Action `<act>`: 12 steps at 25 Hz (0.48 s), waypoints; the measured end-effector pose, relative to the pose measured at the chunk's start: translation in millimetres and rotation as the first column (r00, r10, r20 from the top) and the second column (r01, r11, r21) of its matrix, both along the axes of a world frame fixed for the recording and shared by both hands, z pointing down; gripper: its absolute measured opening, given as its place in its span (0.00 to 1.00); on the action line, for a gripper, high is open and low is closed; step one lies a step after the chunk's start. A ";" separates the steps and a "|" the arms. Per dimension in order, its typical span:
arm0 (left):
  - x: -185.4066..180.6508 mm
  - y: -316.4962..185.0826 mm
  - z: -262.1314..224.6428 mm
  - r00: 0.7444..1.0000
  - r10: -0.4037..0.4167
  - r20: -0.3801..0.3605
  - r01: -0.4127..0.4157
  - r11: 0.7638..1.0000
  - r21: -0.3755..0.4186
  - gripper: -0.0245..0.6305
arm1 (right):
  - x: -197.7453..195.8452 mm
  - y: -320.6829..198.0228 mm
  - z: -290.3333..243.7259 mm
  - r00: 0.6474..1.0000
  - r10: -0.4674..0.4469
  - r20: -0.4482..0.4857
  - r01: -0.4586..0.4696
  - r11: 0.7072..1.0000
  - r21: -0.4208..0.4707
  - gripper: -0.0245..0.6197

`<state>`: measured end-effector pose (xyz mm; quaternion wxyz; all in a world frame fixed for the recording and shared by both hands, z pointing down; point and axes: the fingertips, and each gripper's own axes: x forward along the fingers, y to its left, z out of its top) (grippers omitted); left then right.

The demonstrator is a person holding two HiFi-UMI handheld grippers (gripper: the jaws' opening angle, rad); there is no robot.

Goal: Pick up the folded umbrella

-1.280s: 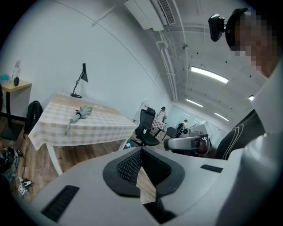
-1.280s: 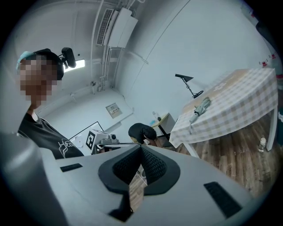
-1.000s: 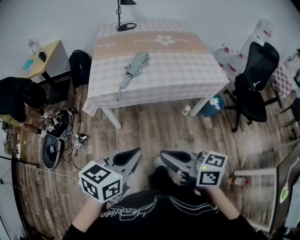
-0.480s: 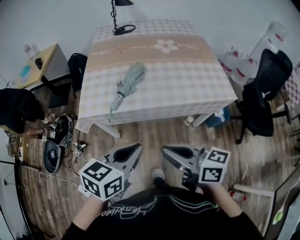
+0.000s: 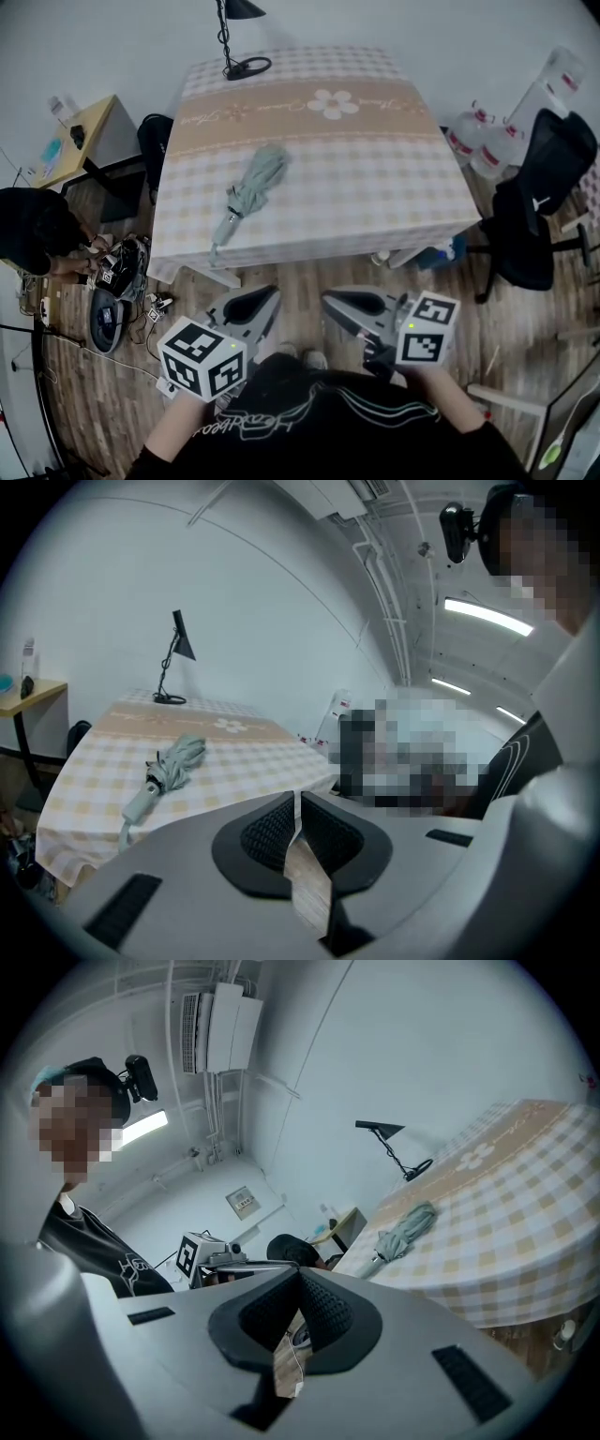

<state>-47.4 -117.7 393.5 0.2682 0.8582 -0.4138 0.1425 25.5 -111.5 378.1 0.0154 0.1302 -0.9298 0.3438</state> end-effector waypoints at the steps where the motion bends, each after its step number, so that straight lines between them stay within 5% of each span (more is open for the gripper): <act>1: -2.1 -3.6 1.6 1.000 -0.005 0.003 0.005 1.000 -0.001 0.04 | -0.4 -3.4 1.1 1.000 0.001 -0.001 -0.001 1.000 -0.002 0.05; 12: -23.9 -72.9 18.6 0.999 0.020 0.027 -0.020 1.000 -0.011 0.20 | -10.0 -66.4 9.3 0.998 0.055 -0.013 -0.056 0.998 -0.030 0.05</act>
